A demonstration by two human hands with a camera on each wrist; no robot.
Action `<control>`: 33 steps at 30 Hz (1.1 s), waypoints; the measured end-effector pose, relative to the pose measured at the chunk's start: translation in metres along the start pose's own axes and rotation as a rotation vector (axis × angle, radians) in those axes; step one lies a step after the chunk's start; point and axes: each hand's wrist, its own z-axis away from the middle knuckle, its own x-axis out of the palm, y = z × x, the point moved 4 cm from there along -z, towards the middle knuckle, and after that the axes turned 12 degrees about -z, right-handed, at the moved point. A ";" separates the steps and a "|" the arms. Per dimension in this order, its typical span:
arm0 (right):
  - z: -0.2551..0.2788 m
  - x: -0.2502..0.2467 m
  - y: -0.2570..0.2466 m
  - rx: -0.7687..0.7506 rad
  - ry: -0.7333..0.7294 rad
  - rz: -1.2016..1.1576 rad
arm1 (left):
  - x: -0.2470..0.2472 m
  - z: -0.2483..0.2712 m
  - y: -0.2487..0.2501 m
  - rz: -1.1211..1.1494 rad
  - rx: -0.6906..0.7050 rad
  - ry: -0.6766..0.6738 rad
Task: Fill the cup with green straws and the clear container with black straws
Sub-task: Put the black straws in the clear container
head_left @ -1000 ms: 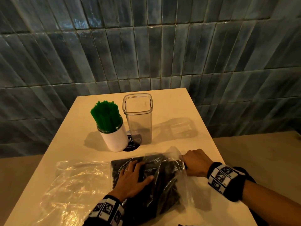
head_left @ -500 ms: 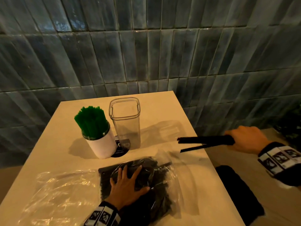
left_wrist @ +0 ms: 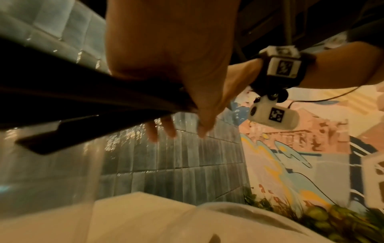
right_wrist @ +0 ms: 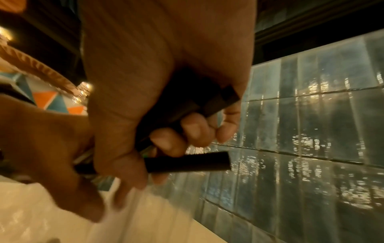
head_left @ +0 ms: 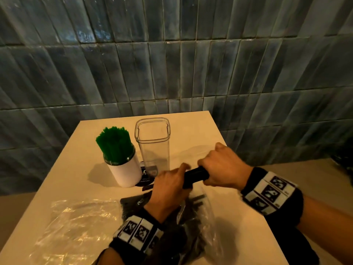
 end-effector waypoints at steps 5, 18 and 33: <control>-0.010 0.000 0.008 -0.038 0.103 -0.228 | 0.007 0.016 -0.030 0.143 -0.116 0.035; -0.021 -0.014 -0.032 -0.073 0.884 -1.927 | -0.010 0.012 -0.020 0.860 -0.327 0.130; -0.073 -0.092 -0.011 -0.178 1.263 -1.618 | -0.051 -0.026 -0.046 0.725 -0.324 0.318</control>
